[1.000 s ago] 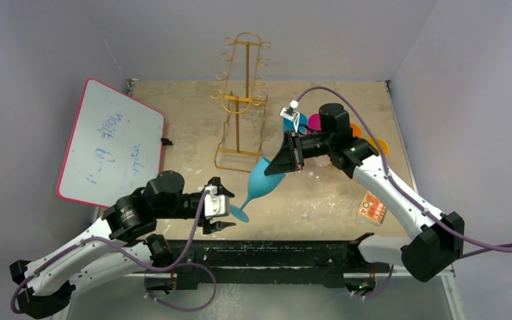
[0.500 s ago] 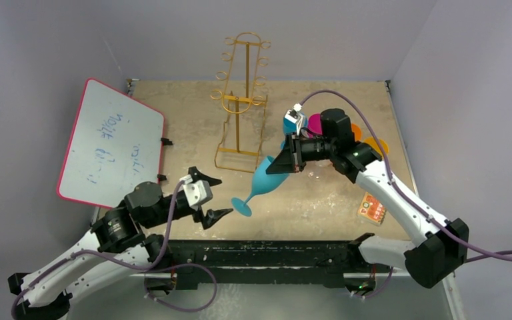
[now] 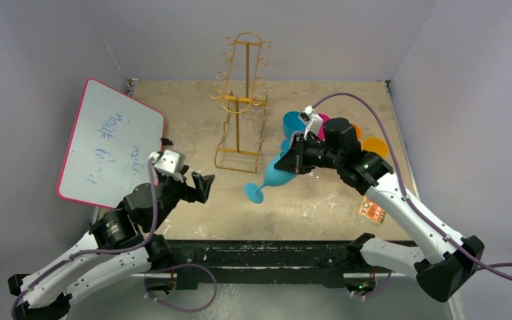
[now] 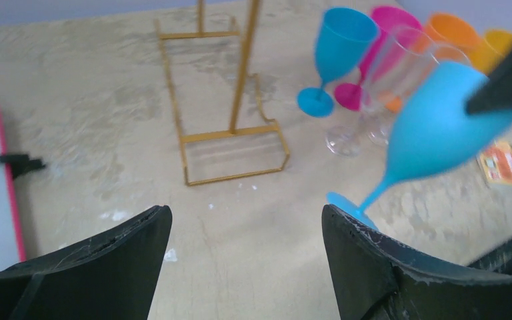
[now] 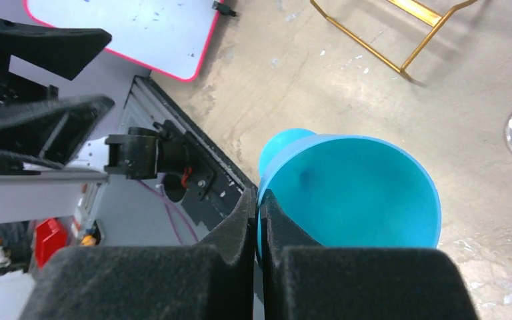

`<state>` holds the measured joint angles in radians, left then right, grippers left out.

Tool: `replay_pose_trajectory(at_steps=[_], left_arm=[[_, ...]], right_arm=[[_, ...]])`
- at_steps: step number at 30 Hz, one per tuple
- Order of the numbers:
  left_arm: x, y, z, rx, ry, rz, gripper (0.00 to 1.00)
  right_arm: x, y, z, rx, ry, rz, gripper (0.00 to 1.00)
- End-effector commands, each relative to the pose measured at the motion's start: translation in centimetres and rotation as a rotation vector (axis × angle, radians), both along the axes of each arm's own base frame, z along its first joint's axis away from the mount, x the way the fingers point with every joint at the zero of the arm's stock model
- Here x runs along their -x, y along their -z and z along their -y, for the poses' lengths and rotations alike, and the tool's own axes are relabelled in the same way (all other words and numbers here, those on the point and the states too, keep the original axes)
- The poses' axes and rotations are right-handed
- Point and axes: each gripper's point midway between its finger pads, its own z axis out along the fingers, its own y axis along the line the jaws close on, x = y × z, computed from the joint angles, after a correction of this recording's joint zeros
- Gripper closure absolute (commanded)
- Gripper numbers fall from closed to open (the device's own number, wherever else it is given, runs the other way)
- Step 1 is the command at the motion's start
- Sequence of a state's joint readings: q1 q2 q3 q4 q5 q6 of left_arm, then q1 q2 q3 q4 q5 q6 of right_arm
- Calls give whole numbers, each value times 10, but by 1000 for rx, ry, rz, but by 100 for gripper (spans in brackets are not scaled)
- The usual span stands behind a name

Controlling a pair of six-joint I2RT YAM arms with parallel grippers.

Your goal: Take the wine glass off the wine glass rack

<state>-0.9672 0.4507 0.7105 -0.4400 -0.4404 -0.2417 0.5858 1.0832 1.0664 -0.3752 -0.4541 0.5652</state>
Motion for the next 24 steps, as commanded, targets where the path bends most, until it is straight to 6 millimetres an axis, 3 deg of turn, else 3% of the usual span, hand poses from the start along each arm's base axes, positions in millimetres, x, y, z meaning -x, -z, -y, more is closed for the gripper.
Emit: replay_pose_trajectory(at_steps=[1, 5, 11, 14, 21, 24], left_arm=[[-18, -11, -63, 270, -457, -54, 16], [-19, -2, -83, 315, -591, -77, 15], [-18, -9, -78, 262, -568, -100, 15], [-18, -16, -76, 264, -552, -97, 15], [-14, -24, -75, 289, -519, -99, 14], [-13, -24, -74, 293, -514, -109, 14]], right_arm=[[-7, -25, 3, 26, 125, 103, 100], [-10, -29, 9, 106, 222, 164, 100], [-2, -9, 23, 275, 306, 183, 100], [8, -7, 22, 217, 290, 170, 100], [26, 43, 59, 309, 408, 29, 100], [35, 48, 55, 299, 369, -6, 100]])
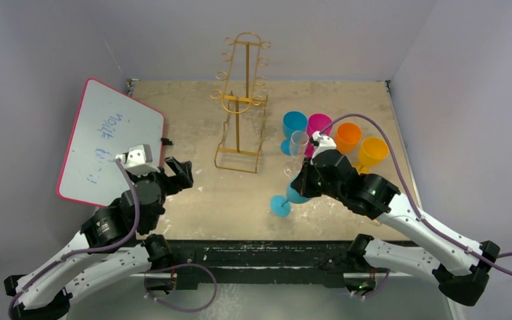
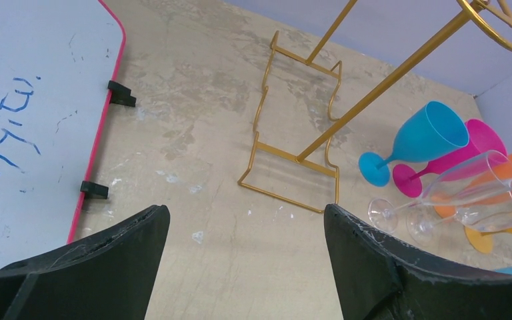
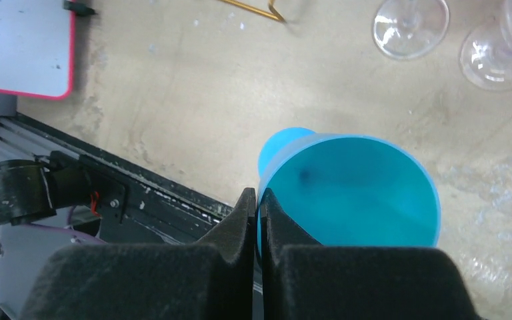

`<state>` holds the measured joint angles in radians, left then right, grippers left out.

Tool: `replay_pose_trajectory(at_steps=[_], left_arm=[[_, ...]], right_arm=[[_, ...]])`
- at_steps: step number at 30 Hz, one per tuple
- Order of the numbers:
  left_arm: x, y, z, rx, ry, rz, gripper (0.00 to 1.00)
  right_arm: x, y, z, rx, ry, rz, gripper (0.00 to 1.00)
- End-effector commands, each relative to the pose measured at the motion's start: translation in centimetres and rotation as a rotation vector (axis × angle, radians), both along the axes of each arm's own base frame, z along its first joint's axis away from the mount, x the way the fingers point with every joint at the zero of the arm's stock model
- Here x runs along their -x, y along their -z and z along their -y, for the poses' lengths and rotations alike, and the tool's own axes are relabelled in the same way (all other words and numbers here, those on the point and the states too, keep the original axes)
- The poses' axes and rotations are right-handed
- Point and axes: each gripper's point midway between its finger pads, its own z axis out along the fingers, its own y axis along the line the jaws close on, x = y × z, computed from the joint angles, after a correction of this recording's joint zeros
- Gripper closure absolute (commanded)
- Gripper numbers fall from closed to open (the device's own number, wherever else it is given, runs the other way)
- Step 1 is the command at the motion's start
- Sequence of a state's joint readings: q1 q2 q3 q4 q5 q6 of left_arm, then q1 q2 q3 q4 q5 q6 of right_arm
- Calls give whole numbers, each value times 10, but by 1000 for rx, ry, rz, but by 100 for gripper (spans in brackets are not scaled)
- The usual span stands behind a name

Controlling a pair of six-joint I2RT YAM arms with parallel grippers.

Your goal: Take the wine glass off the wine glass rack

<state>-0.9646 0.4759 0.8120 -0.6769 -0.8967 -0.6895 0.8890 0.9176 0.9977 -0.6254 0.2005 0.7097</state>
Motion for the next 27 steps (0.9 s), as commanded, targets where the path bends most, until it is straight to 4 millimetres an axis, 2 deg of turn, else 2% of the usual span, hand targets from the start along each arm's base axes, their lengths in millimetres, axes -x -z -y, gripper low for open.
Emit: replay_pose_trajectory(at_steps=[1, 3, 7, 14, 17, 23, 27], left_arm=[[3, -21, 1, 67, 17, 26, 14], [3, -26, 5, 87, 33, 35, 14], [2, -33, 10, 109, 44, 41, 14], [0, -32, 13, 82, 50, 28, 14], [0, -32, 15, 81, 55, 22, 14], [2, -26, 14, 75, 53, -3, 14], [1, -29, 12, 95, 34, 5, 14]], right_arm=[[5, 4, 4, -17, 33, -31, 100], [-1, -1, 10, -38, 97, -8, 100], [-12, -1, 44, 7, 287, 34, 100], [-21, 28, 72, 232, 366, -5, 100], [-29, 39, 90, 279, 423, -27, 100], [-59, 29, 123, 259, 519, -4, 100], [-69, 36, 147, 311, 600, -35, 100]])
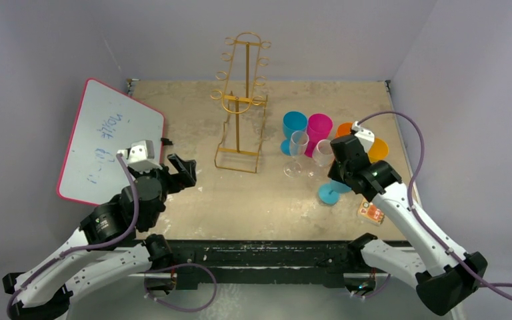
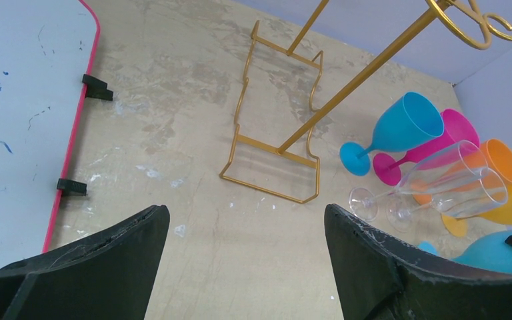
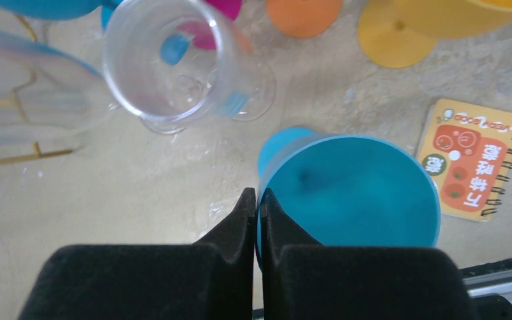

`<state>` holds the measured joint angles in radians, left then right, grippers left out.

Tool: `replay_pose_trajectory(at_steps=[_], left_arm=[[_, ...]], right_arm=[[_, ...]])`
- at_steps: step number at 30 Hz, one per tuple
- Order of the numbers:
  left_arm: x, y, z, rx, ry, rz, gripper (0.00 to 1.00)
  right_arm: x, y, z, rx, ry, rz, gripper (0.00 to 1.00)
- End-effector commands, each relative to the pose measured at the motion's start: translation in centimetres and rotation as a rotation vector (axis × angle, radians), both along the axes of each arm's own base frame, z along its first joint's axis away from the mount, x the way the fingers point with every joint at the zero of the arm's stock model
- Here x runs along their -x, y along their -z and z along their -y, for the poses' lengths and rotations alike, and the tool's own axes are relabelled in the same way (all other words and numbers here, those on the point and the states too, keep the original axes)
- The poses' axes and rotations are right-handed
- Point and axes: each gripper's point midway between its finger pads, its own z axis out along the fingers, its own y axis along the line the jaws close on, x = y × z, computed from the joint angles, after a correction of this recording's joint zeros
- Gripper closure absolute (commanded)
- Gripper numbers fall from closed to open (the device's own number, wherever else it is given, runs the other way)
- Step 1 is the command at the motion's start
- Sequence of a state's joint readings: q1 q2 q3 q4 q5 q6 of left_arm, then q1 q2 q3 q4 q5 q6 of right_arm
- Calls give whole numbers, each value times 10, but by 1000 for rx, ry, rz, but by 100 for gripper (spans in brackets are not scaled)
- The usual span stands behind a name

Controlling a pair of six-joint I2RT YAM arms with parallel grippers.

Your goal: Take the wine glass off the wine glass rack

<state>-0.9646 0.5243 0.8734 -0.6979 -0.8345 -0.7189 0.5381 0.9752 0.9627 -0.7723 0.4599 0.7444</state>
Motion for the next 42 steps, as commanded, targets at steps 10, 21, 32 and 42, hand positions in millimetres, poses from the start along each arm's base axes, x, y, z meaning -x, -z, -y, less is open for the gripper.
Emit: replay_pose_trajectory(at_steps=[10, 21, 32, 42], left_arm=[[1, -32, -2, 89, -16, 39, 14], [0, -26, 0, 64, -13, 17, 14], [-4, -33, 12, 78, 16, 32, 11], [-5, -27, 13, 56, 11, 13, 9]], right_arm=[[-30, -20, 29, 82, 118, 57, 100], [-42, -18, 41, 153, 164, 104, 100], [-51, -2, 45, 213, 152, 105, 100], [-52, 14, 36, 203, 111, 45, 100]])
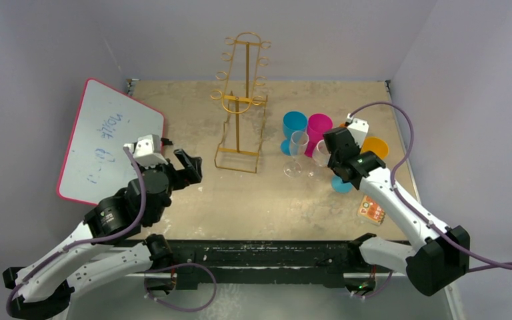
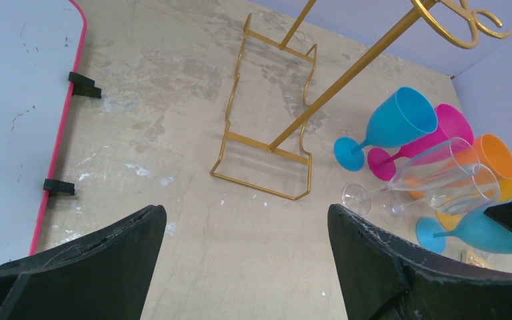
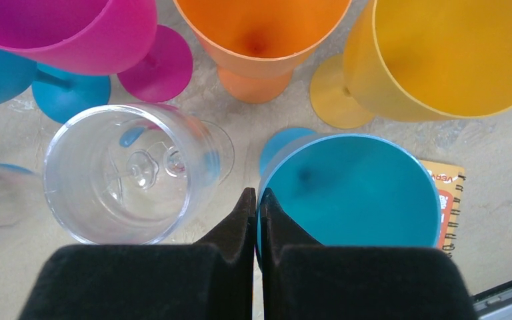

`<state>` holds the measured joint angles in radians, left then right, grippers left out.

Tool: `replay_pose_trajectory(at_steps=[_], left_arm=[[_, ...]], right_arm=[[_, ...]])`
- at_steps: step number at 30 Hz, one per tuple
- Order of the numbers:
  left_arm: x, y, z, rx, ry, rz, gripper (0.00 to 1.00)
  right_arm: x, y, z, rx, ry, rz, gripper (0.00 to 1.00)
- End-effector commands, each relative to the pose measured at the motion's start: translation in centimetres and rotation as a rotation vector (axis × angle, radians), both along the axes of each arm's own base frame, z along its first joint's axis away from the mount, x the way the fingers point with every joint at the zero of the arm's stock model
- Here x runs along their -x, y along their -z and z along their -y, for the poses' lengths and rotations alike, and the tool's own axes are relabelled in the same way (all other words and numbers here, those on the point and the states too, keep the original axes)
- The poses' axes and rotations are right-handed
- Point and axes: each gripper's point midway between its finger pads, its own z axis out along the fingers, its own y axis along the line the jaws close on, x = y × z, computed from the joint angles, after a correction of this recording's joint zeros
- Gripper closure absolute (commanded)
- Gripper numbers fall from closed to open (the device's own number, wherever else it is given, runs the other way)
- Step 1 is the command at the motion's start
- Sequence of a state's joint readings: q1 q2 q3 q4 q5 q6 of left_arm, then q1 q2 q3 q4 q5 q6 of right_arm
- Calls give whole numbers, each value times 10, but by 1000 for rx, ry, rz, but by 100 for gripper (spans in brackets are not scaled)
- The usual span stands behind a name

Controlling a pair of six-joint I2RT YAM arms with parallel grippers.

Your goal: Take the wine glass off the wine glass rack

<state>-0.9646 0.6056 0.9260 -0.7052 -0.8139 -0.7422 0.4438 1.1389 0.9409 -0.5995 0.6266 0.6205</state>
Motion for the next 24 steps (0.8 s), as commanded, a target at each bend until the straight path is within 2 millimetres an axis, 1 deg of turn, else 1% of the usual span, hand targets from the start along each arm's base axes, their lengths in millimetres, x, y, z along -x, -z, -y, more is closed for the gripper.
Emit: replay_pose_trajectory(at_steps=[1, 5, 7, 8, 13, 15, 16, 19, 21, 24], left_arm=[[0, -22, -3, 58, -9, 44, 9], [2, -22, -11, 54, -36, 49, 9], [2, -22, -14, 66, -50, 48, 8], [3, -22, -15, 76, -53, 47, 8], [3, -23, -13, 99, -45, 53, 8], [3, -21, -11, 89, -46, 44, 8], [3, -20, -11, 91, -49, 37, 8], [3, -13, -11, 89, -62, 11, 8], [3, -10, -11, 104, -74, 1, 8], [3, -5, -10, 122, -76, -6, 8]], right_arm=[[-5, -3, -2, -7, -5, 18, 100], [-6, -1, -8, -19, -51, 8, 100], [-5, 0, -9, -17, -63, -5, 97], [-5, 0, -9, -19, -54, -7, 95], [-6, -4, -15, -40, -89, -4, 94], [-3, -1, -12, -28, -72, -20, 94], [-8, -12, -14, -38, -73, 6, 94], [-10, -18, -15, -27, -101, 19, 93], [-11, -19, -15, -24, -108, 20, 85], [-12, -20, -16, -24, -113, 12, 79]])
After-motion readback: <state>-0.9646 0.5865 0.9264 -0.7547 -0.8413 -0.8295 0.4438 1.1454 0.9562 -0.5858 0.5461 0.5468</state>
